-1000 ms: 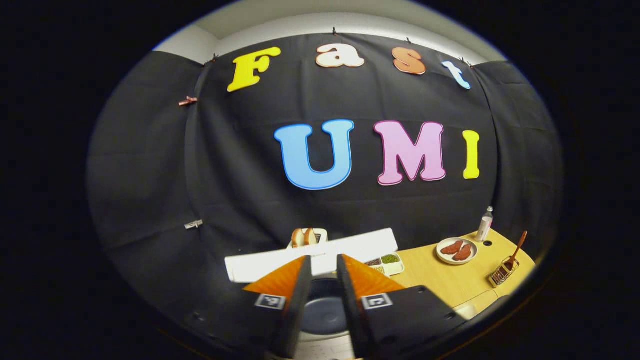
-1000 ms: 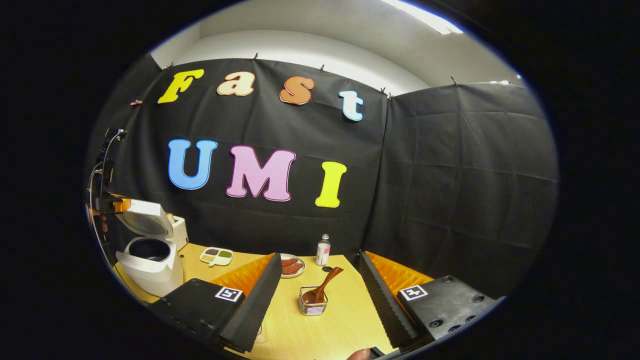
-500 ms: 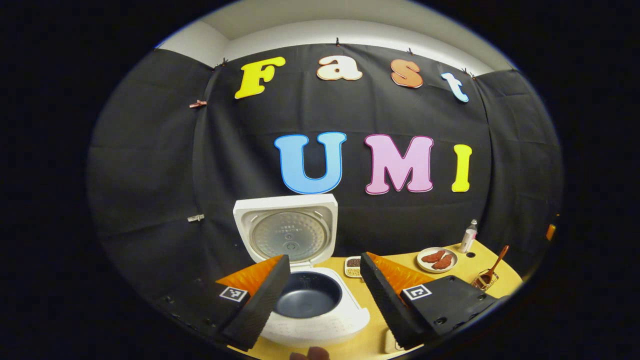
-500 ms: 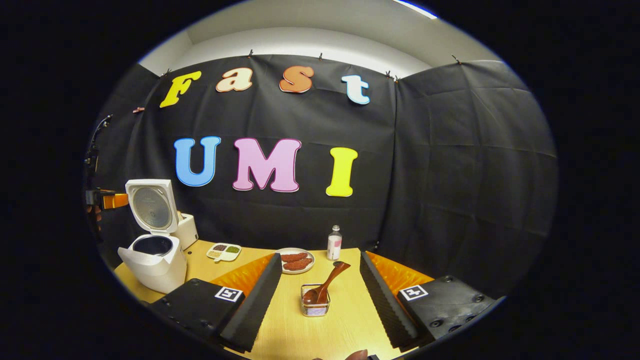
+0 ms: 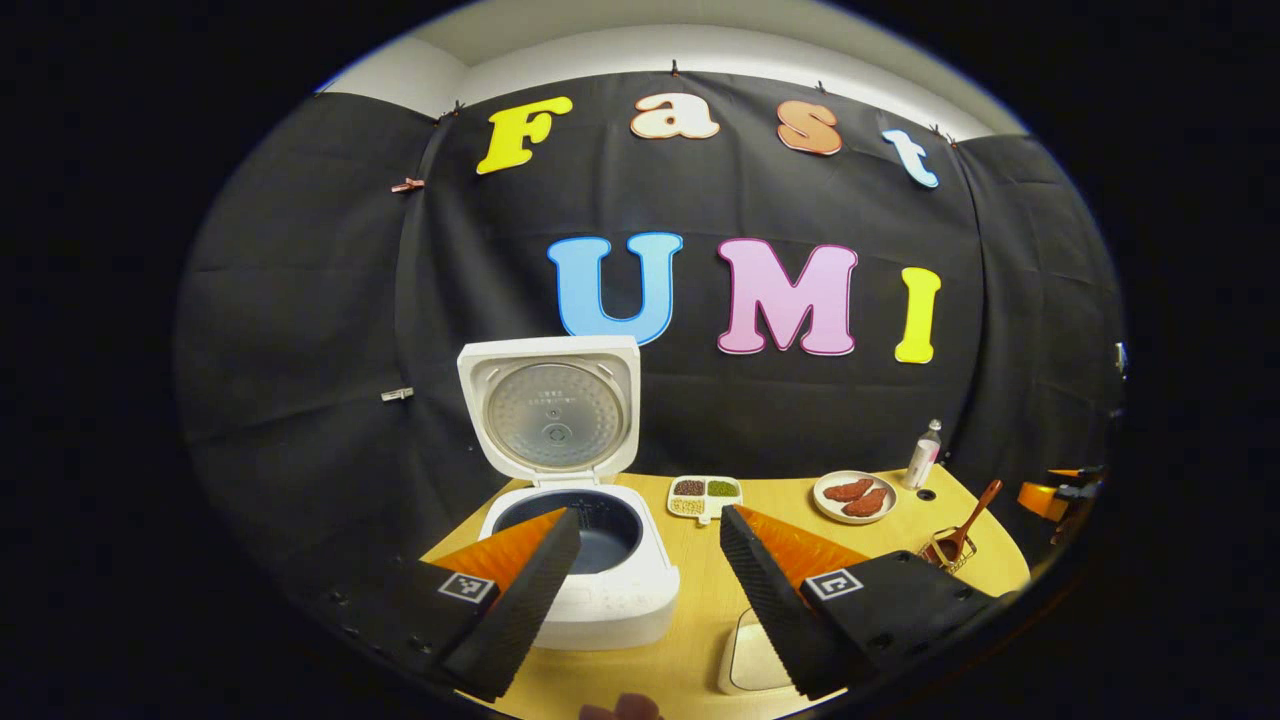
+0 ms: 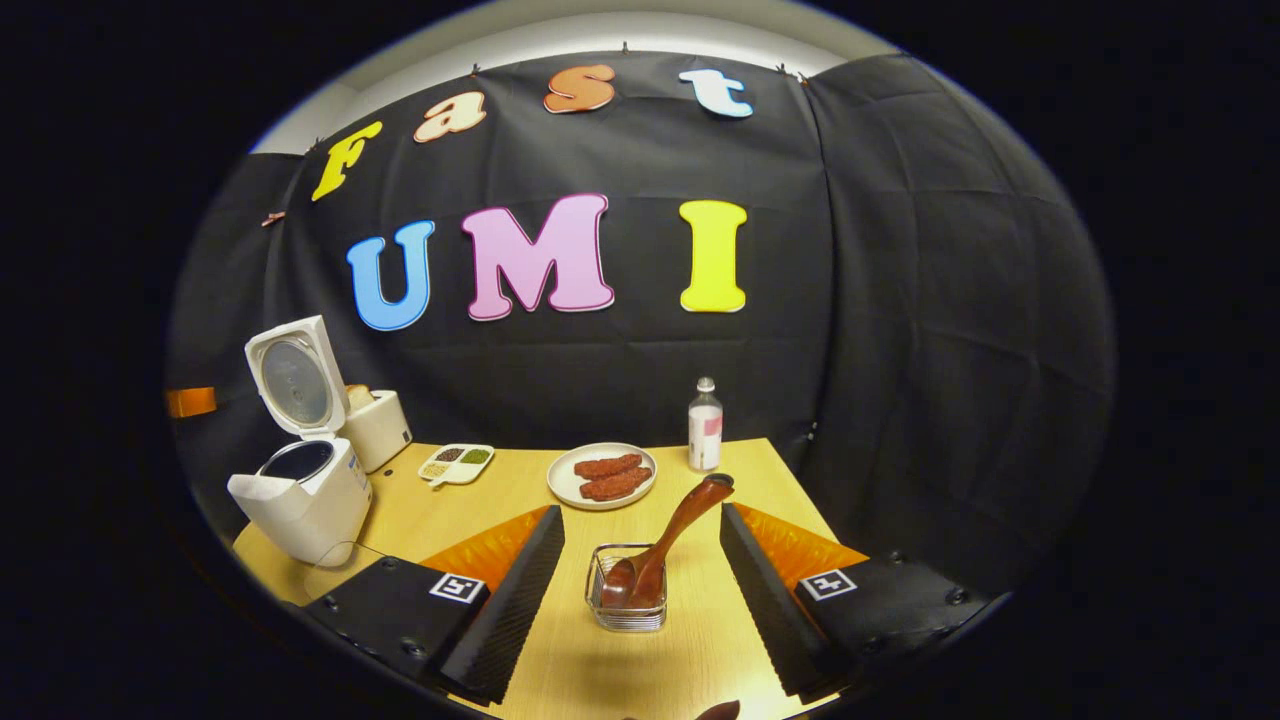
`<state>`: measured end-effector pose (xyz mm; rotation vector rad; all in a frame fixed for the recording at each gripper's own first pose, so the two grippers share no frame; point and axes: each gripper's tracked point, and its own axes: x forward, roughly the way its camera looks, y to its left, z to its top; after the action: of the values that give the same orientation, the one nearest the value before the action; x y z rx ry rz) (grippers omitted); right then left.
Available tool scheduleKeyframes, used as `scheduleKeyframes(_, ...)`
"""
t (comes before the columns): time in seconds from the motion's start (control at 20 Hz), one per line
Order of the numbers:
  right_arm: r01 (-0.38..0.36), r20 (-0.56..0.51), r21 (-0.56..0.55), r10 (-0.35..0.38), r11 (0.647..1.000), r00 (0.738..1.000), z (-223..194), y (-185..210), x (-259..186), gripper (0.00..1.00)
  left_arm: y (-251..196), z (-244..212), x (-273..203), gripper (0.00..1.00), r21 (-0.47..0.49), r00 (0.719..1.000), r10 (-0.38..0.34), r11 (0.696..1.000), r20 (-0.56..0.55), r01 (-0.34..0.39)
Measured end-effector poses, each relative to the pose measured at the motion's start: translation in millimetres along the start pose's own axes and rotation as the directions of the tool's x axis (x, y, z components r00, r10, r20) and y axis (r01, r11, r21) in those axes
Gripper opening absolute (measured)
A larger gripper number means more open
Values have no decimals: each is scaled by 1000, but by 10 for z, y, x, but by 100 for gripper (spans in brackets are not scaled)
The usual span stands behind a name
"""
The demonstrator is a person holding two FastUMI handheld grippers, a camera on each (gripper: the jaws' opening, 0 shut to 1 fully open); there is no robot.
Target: Close the left gripper, press the button to open the rice cooker; take a wooden spoon from the chopstick holder with the right hand, scoop a spoonful of rice and pour it into the rice cooker, then put the wooden spoon back into the chopstick holder.
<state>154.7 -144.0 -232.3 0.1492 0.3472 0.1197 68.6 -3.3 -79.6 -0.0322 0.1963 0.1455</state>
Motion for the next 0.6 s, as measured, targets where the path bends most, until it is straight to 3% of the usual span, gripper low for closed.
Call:
scheduleKeyframes(0.2, -27, -79, 26, 29, 999, 996, -398, -130, 418, 94, -183, -166, -40, 97, -15, 999, 30, 999, -37, -30)
scheduleKeyframes(0.6, -82, -200, 139, 109, 987, 974, -897, -129, 1012, 64, -378, -388, -109, 97, -75, 992, 81, 993, -92, -88)
